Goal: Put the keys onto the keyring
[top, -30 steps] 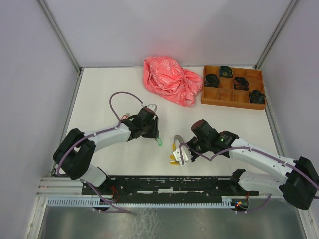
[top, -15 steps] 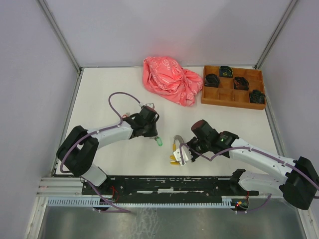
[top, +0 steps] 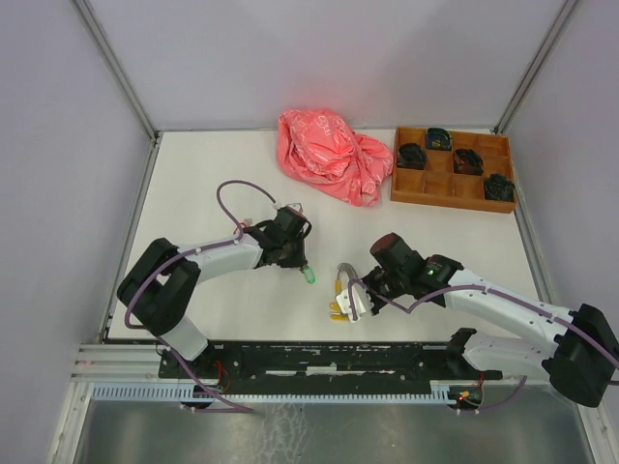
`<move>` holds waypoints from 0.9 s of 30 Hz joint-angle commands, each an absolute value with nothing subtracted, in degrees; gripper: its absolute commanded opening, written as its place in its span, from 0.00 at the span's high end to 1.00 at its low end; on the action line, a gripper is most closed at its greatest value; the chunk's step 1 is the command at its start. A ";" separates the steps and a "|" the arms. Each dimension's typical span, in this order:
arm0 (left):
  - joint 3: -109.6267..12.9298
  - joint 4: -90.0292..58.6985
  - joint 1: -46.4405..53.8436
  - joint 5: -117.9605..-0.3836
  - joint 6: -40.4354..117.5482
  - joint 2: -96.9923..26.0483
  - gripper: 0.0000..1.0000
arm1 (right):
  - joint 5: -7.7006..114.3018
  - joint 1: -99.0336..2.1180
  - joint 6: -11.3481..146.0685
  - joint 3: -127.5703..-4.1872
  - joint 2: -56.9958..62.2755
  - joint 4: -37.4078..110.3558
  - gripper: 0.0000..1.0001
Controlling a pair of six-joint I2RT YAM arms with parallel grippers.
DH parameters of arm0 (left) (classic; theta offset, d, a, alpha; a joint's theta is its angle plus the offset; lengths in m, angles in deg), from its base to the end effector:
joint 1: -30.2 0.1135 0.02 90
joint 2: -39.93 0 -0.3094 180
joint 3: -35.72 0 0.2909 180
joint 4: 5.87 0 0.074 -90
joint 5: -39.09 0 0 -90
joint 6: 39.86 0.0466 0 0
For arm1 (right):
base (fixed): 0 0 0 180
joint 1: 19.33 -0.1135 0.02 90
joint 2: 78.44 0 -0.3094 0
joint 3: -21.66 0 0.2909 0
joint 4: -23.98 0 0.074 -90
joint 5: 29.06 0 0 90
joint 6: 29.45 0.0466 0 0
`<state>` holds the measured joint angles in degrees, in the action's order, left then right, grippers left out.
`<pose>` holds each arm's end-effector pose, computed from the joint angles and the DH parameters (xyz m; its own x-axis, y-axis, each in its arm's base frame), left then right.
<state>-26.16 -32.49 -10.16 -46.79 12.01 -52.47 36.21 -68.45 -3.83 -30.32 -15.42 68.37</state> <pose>0.2680 -0.2234 0.1737 -0.8840 -0.0570 -0.4641 0.0895 0.9536 -0.2875 0.1365 0.1875 0.2377 0.5263 -0.6434 -0.5560 -0.8501 -0.3819 -0.3627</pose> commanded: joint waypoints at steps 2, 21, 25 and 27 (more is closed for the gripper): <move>-28.35 -31.26 -10.21 -48.10 10.00 -53.30 0.77 | 36.16 -68.89 -4.24 -33.31 -15.43 68.32 0.99; -28.87 -31.39 -10.30 -49.45 10.23 -53.97 0.83 | 36.39 -69.08 -4.30 -33.31 -15.29 68.49 0.99; -29.06 -31.51 -10.32 -49.94 10.16 -54.16 0.83 | 36.58 -69.16 -4.34 -33.31 -15.42 68.49 0.99; -29.30 -31.81 -10.26 -49.94 10.22 -54.23 0.84 | 36.60 -69.22 -4.24 -33.31 -15.39 68.53 0.99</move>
<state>-26.88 -32.47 -10.16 -48.91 12.01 -53.47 36.69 -68.76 -3.83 -30.32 -15.33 69.22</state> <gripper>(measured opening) 0.170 0.015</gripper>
